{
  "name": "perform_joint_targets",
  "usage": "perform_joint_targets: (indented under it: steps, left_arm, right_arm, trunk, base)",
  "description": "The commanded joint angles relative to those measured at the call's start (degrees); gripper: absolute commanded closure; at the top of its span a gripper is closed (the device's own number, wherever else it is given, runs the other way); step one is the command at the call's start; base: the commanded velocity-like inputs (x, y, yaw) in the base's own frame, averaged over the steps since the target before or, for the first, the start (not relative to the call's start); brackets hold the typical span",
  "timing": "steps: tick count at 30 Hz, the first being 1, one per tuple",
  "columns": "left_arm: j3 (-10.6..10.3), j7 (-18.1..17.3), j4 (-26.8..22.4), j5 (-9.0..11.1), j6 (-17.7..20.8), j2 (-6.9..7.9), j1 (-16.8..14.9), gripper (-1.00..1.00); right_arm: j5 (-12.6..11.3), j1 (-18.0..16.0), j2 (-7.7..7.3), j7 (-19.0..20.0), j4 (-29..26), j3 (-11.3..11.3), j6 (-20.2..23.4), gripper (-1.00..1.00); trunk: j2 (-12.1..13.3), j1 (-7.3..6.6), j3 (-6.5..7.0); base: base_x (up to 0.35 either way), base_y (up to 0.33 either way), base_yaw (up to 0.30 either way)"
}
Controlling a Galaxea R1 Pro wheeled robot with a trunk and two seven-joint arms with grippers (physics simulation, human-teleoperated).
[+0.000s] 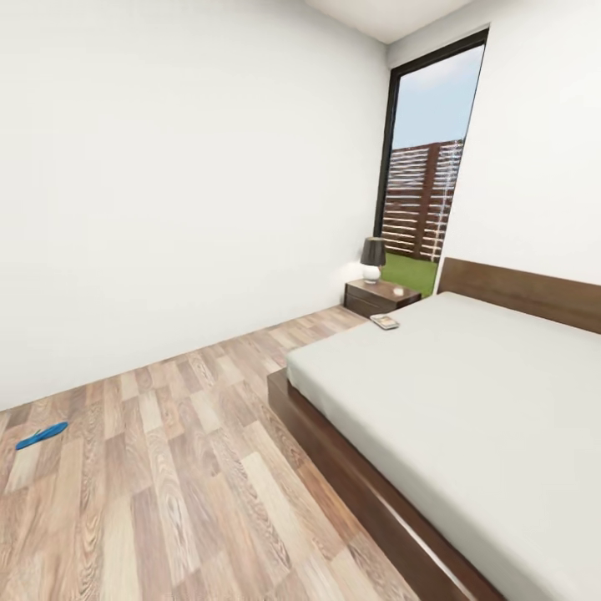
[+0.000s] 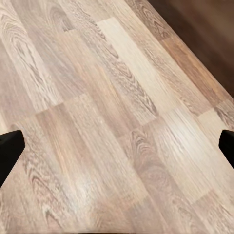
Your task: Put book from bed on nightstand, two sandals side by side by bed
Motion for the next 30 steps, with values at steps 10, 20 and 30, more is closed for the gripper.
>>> perform_joint_targets:
  steps: [10, 20, 30]
  left_arm:
    - [0.0, 0.0, 0.2, 0.4, -0.1, -0.02, 0.0, -1.00]
    - [0.0, 0.0, 0.2, 0.4, -0.1, -0.02, 0.0, -1.00]
    - [0.0, 0.2, 0.2, 0.4, -0.1, -0.11, 0.0, -1.00]
  right_arm:
    - [-0.1, 0.0, -0.01, 0.0, 0.0, -0.1, -0.2, -1.00]
    - [-0.1, 0.0, 0.02, 0.0, 0.0, -0.1, -0.2, -1.00]
    - [-0.1, 0.0, -0.01, 0.0, 0.0, -0.1, -0.2, -1.00]
  trunk:
    - [0.0, 0.00, -0.05]
    - [0.0, 0.00, -0.05]
    - [0.0, 0.00, -0.05]
  base:
    - [0.000, 0.000, 0.294]
    - [0.000, 0.000, 0.294]
    - [0.000, 0.000, 0.294]
